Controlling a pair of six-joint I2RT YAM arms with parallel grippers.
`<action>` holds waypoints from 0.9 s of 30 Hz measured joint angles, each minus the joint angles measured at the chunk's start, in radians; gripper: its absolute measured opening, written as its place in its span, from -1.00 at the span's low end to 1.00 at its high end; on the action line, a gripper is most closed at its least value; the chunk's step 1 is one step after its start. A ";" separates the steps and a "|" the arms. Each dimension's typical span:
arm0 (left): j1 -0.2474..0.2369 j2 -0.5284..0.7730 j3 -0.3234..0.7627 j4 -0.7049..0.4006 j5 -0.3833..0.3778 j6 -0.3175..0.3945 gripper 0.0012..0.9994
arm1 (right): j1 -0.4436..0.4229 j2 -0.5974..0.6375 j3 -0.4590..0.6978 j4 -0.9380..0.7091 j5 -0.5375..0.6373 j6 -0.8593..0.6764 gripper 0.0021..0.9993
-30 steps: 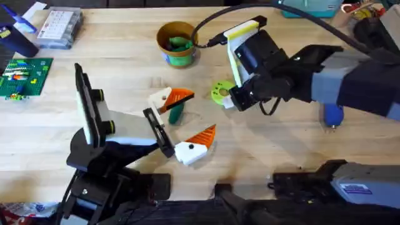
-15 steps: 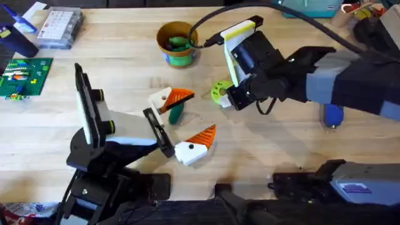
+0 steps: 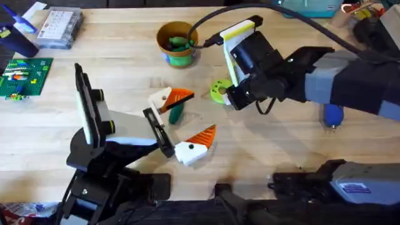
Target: Pick up the gripper from the table and insert it into the empty holder that is missing its gripper. Then pick up a screw, insert it into the mounting hole, and use the screwdriver to tighten it. Finally, clean up the table by picking up the vegetable and placing it into the bucket.
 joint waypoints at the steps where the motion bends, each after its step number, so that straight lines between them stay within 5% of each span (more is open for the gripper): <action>1: 0.000 0.000 0.000 0.000 0.000 0.000 0.98 | 0.000 0.000 0.000 0.000 -0.001 0.000 -0.87; 18: 0.000 0.000 0.000 0.000 0.000 0.000 0.98 | 0.001 0.019 0.063 -0.088 -0.006 0.000 -1.00; 27: 0.000 0.000 0.000 0.000 0.000 0.000 0.98 | 0.001 0.024 0.395 -0.410 -0.006 -0.030 -1.00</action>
